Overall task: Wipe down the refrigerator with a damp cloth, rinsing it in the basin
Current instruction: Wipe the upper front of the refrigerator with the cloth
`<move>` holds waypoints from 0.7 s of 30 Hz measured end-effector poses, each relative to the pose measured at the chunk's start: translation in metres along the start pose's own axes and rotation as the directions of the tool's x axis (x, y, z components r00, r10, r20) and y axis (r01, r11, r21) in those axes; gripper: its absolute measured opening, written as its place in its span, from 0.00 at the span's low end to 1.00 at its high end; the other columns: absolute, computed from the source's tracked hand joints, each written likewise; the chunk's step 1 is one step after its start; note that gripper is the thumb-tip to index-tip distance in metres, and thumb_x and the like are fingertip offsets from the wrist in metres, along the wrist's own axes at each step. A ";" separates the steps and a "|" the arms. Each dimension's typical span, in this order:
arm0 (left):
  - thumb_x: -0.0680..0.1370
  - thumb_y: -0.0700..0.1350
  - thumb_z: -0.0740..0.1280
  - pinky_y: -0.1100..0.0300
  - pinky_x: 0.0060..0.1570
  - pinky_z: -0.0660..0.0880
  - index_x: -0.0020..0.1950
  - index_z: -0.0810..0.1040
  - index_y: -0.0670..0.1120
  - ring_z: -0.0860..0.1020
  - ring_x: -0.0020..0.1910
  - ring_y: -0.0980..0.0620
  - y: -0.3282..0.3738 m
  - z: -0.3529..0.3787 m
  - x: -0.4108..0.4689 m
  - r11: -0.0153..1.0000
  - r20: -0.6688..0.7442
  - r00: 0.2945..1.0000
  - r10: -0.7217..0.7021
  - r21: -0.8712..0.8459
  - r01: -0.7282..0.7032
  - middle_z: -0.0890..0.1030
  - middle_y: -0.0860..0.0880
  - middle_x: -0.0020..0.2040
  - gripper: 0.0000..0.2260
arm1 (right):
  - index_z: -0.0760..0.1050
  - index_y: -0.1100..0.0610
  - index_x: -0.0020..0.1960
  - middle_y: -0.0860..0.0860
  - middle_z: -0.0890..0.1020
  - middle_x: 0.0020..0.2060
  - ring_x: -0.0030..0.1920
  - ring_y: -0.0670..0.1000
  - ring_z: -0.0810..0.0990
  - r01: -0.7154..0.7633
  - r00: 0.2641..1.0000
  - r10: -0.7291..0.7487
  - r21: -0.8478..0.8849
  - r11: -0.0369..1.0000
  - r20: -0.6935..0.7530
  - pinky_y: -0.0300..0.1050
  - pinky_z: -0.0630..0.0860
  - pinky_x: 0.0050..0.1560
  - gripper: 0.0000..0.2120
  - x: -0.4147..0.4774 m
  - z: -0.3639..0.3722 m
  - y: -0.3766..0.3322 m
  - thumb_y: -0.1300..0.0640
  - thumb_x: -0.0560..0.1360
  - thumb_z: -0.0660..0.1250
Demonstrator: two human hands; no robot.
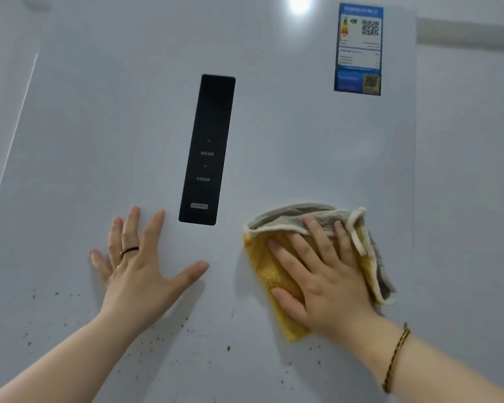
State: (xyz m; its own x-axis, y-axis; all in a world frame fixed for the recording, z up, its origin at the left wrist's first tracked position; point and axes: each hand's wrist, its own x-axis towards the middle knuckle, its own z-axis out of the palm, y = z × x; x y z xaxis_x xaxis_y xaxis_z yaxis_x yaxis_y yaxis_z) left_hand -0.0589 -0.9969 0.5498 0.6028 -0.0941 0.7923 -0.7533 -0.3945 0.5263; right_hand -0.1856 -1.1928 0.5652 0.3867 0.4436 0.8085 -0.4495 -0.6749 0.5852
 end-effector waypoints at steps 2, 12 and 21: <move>0.59 0.72 0.60 0.50 0.68 0.30 0.74 0.48 0.56 0.32 0.71 0.57 0.002 0.002 0.002 1.000 -0.025 1.000 0.005 -0.025 -0.006 0.39 0.54 0.75 0.48 | 0.64 0.51 0.66 0.51 0.74 0.62 0.68 0.58 0.62 0.104 0.995 -0.104 -0.008 0.995 -0.008 0.60 0.50 0.68 0.26 0.015 -0.001 0.022 0.39 0.73 0.51; 0.63 0.67 0.69 0.58 0.66 0.27 0.74 0.48 0.54 0.33 0.70 0.60 -0.003 0.012 0.004 0.997 -0.110 0.992 0.061 -0.034 -0.065 0.40 0.52 0.75 0.48 | 0.69 0.57 0.65 0.60 0.73 0.64 0.68 0.64 0.63 -0.534 0.844 0.531 -0.024 0.845 -0.070 0.61 0.48 0.67 0.28 0.045 -0.001 0.031 0.42 0.74 0.50; 0.60 0.72 0.61 0.71 0.63 0.27 0.72 0.60 0.48 0.39 0.70 0.59 -0.009 0.015 0.012 0.969 -0.140 0.960 0.240 -0.019 -0.245 0.56 0.44 0.74 0.47 | 0.68 0.54 0.65 0.59 0.77 0.60 0.66 0.61 0.64 -0.282 0.957 0.289 -0.129 0.951 0.036 0.56 0.50 0.66 0.29 0.039 -0.011 0.069 0.38 0.73 0.47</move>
State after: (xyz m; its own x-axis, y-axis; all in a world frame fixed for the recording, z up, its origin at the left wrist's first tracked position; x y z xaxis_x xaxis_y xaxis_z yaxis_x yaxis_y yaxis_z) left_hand -0.0413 -1.0078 0.5498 0.3611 -0.0568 0.9308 -0.8829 -0.3421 0.3216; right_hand -0.2104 -1.2156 0.6373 0.2688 0.2081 0.9404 -0.6406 -0.6905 0.3359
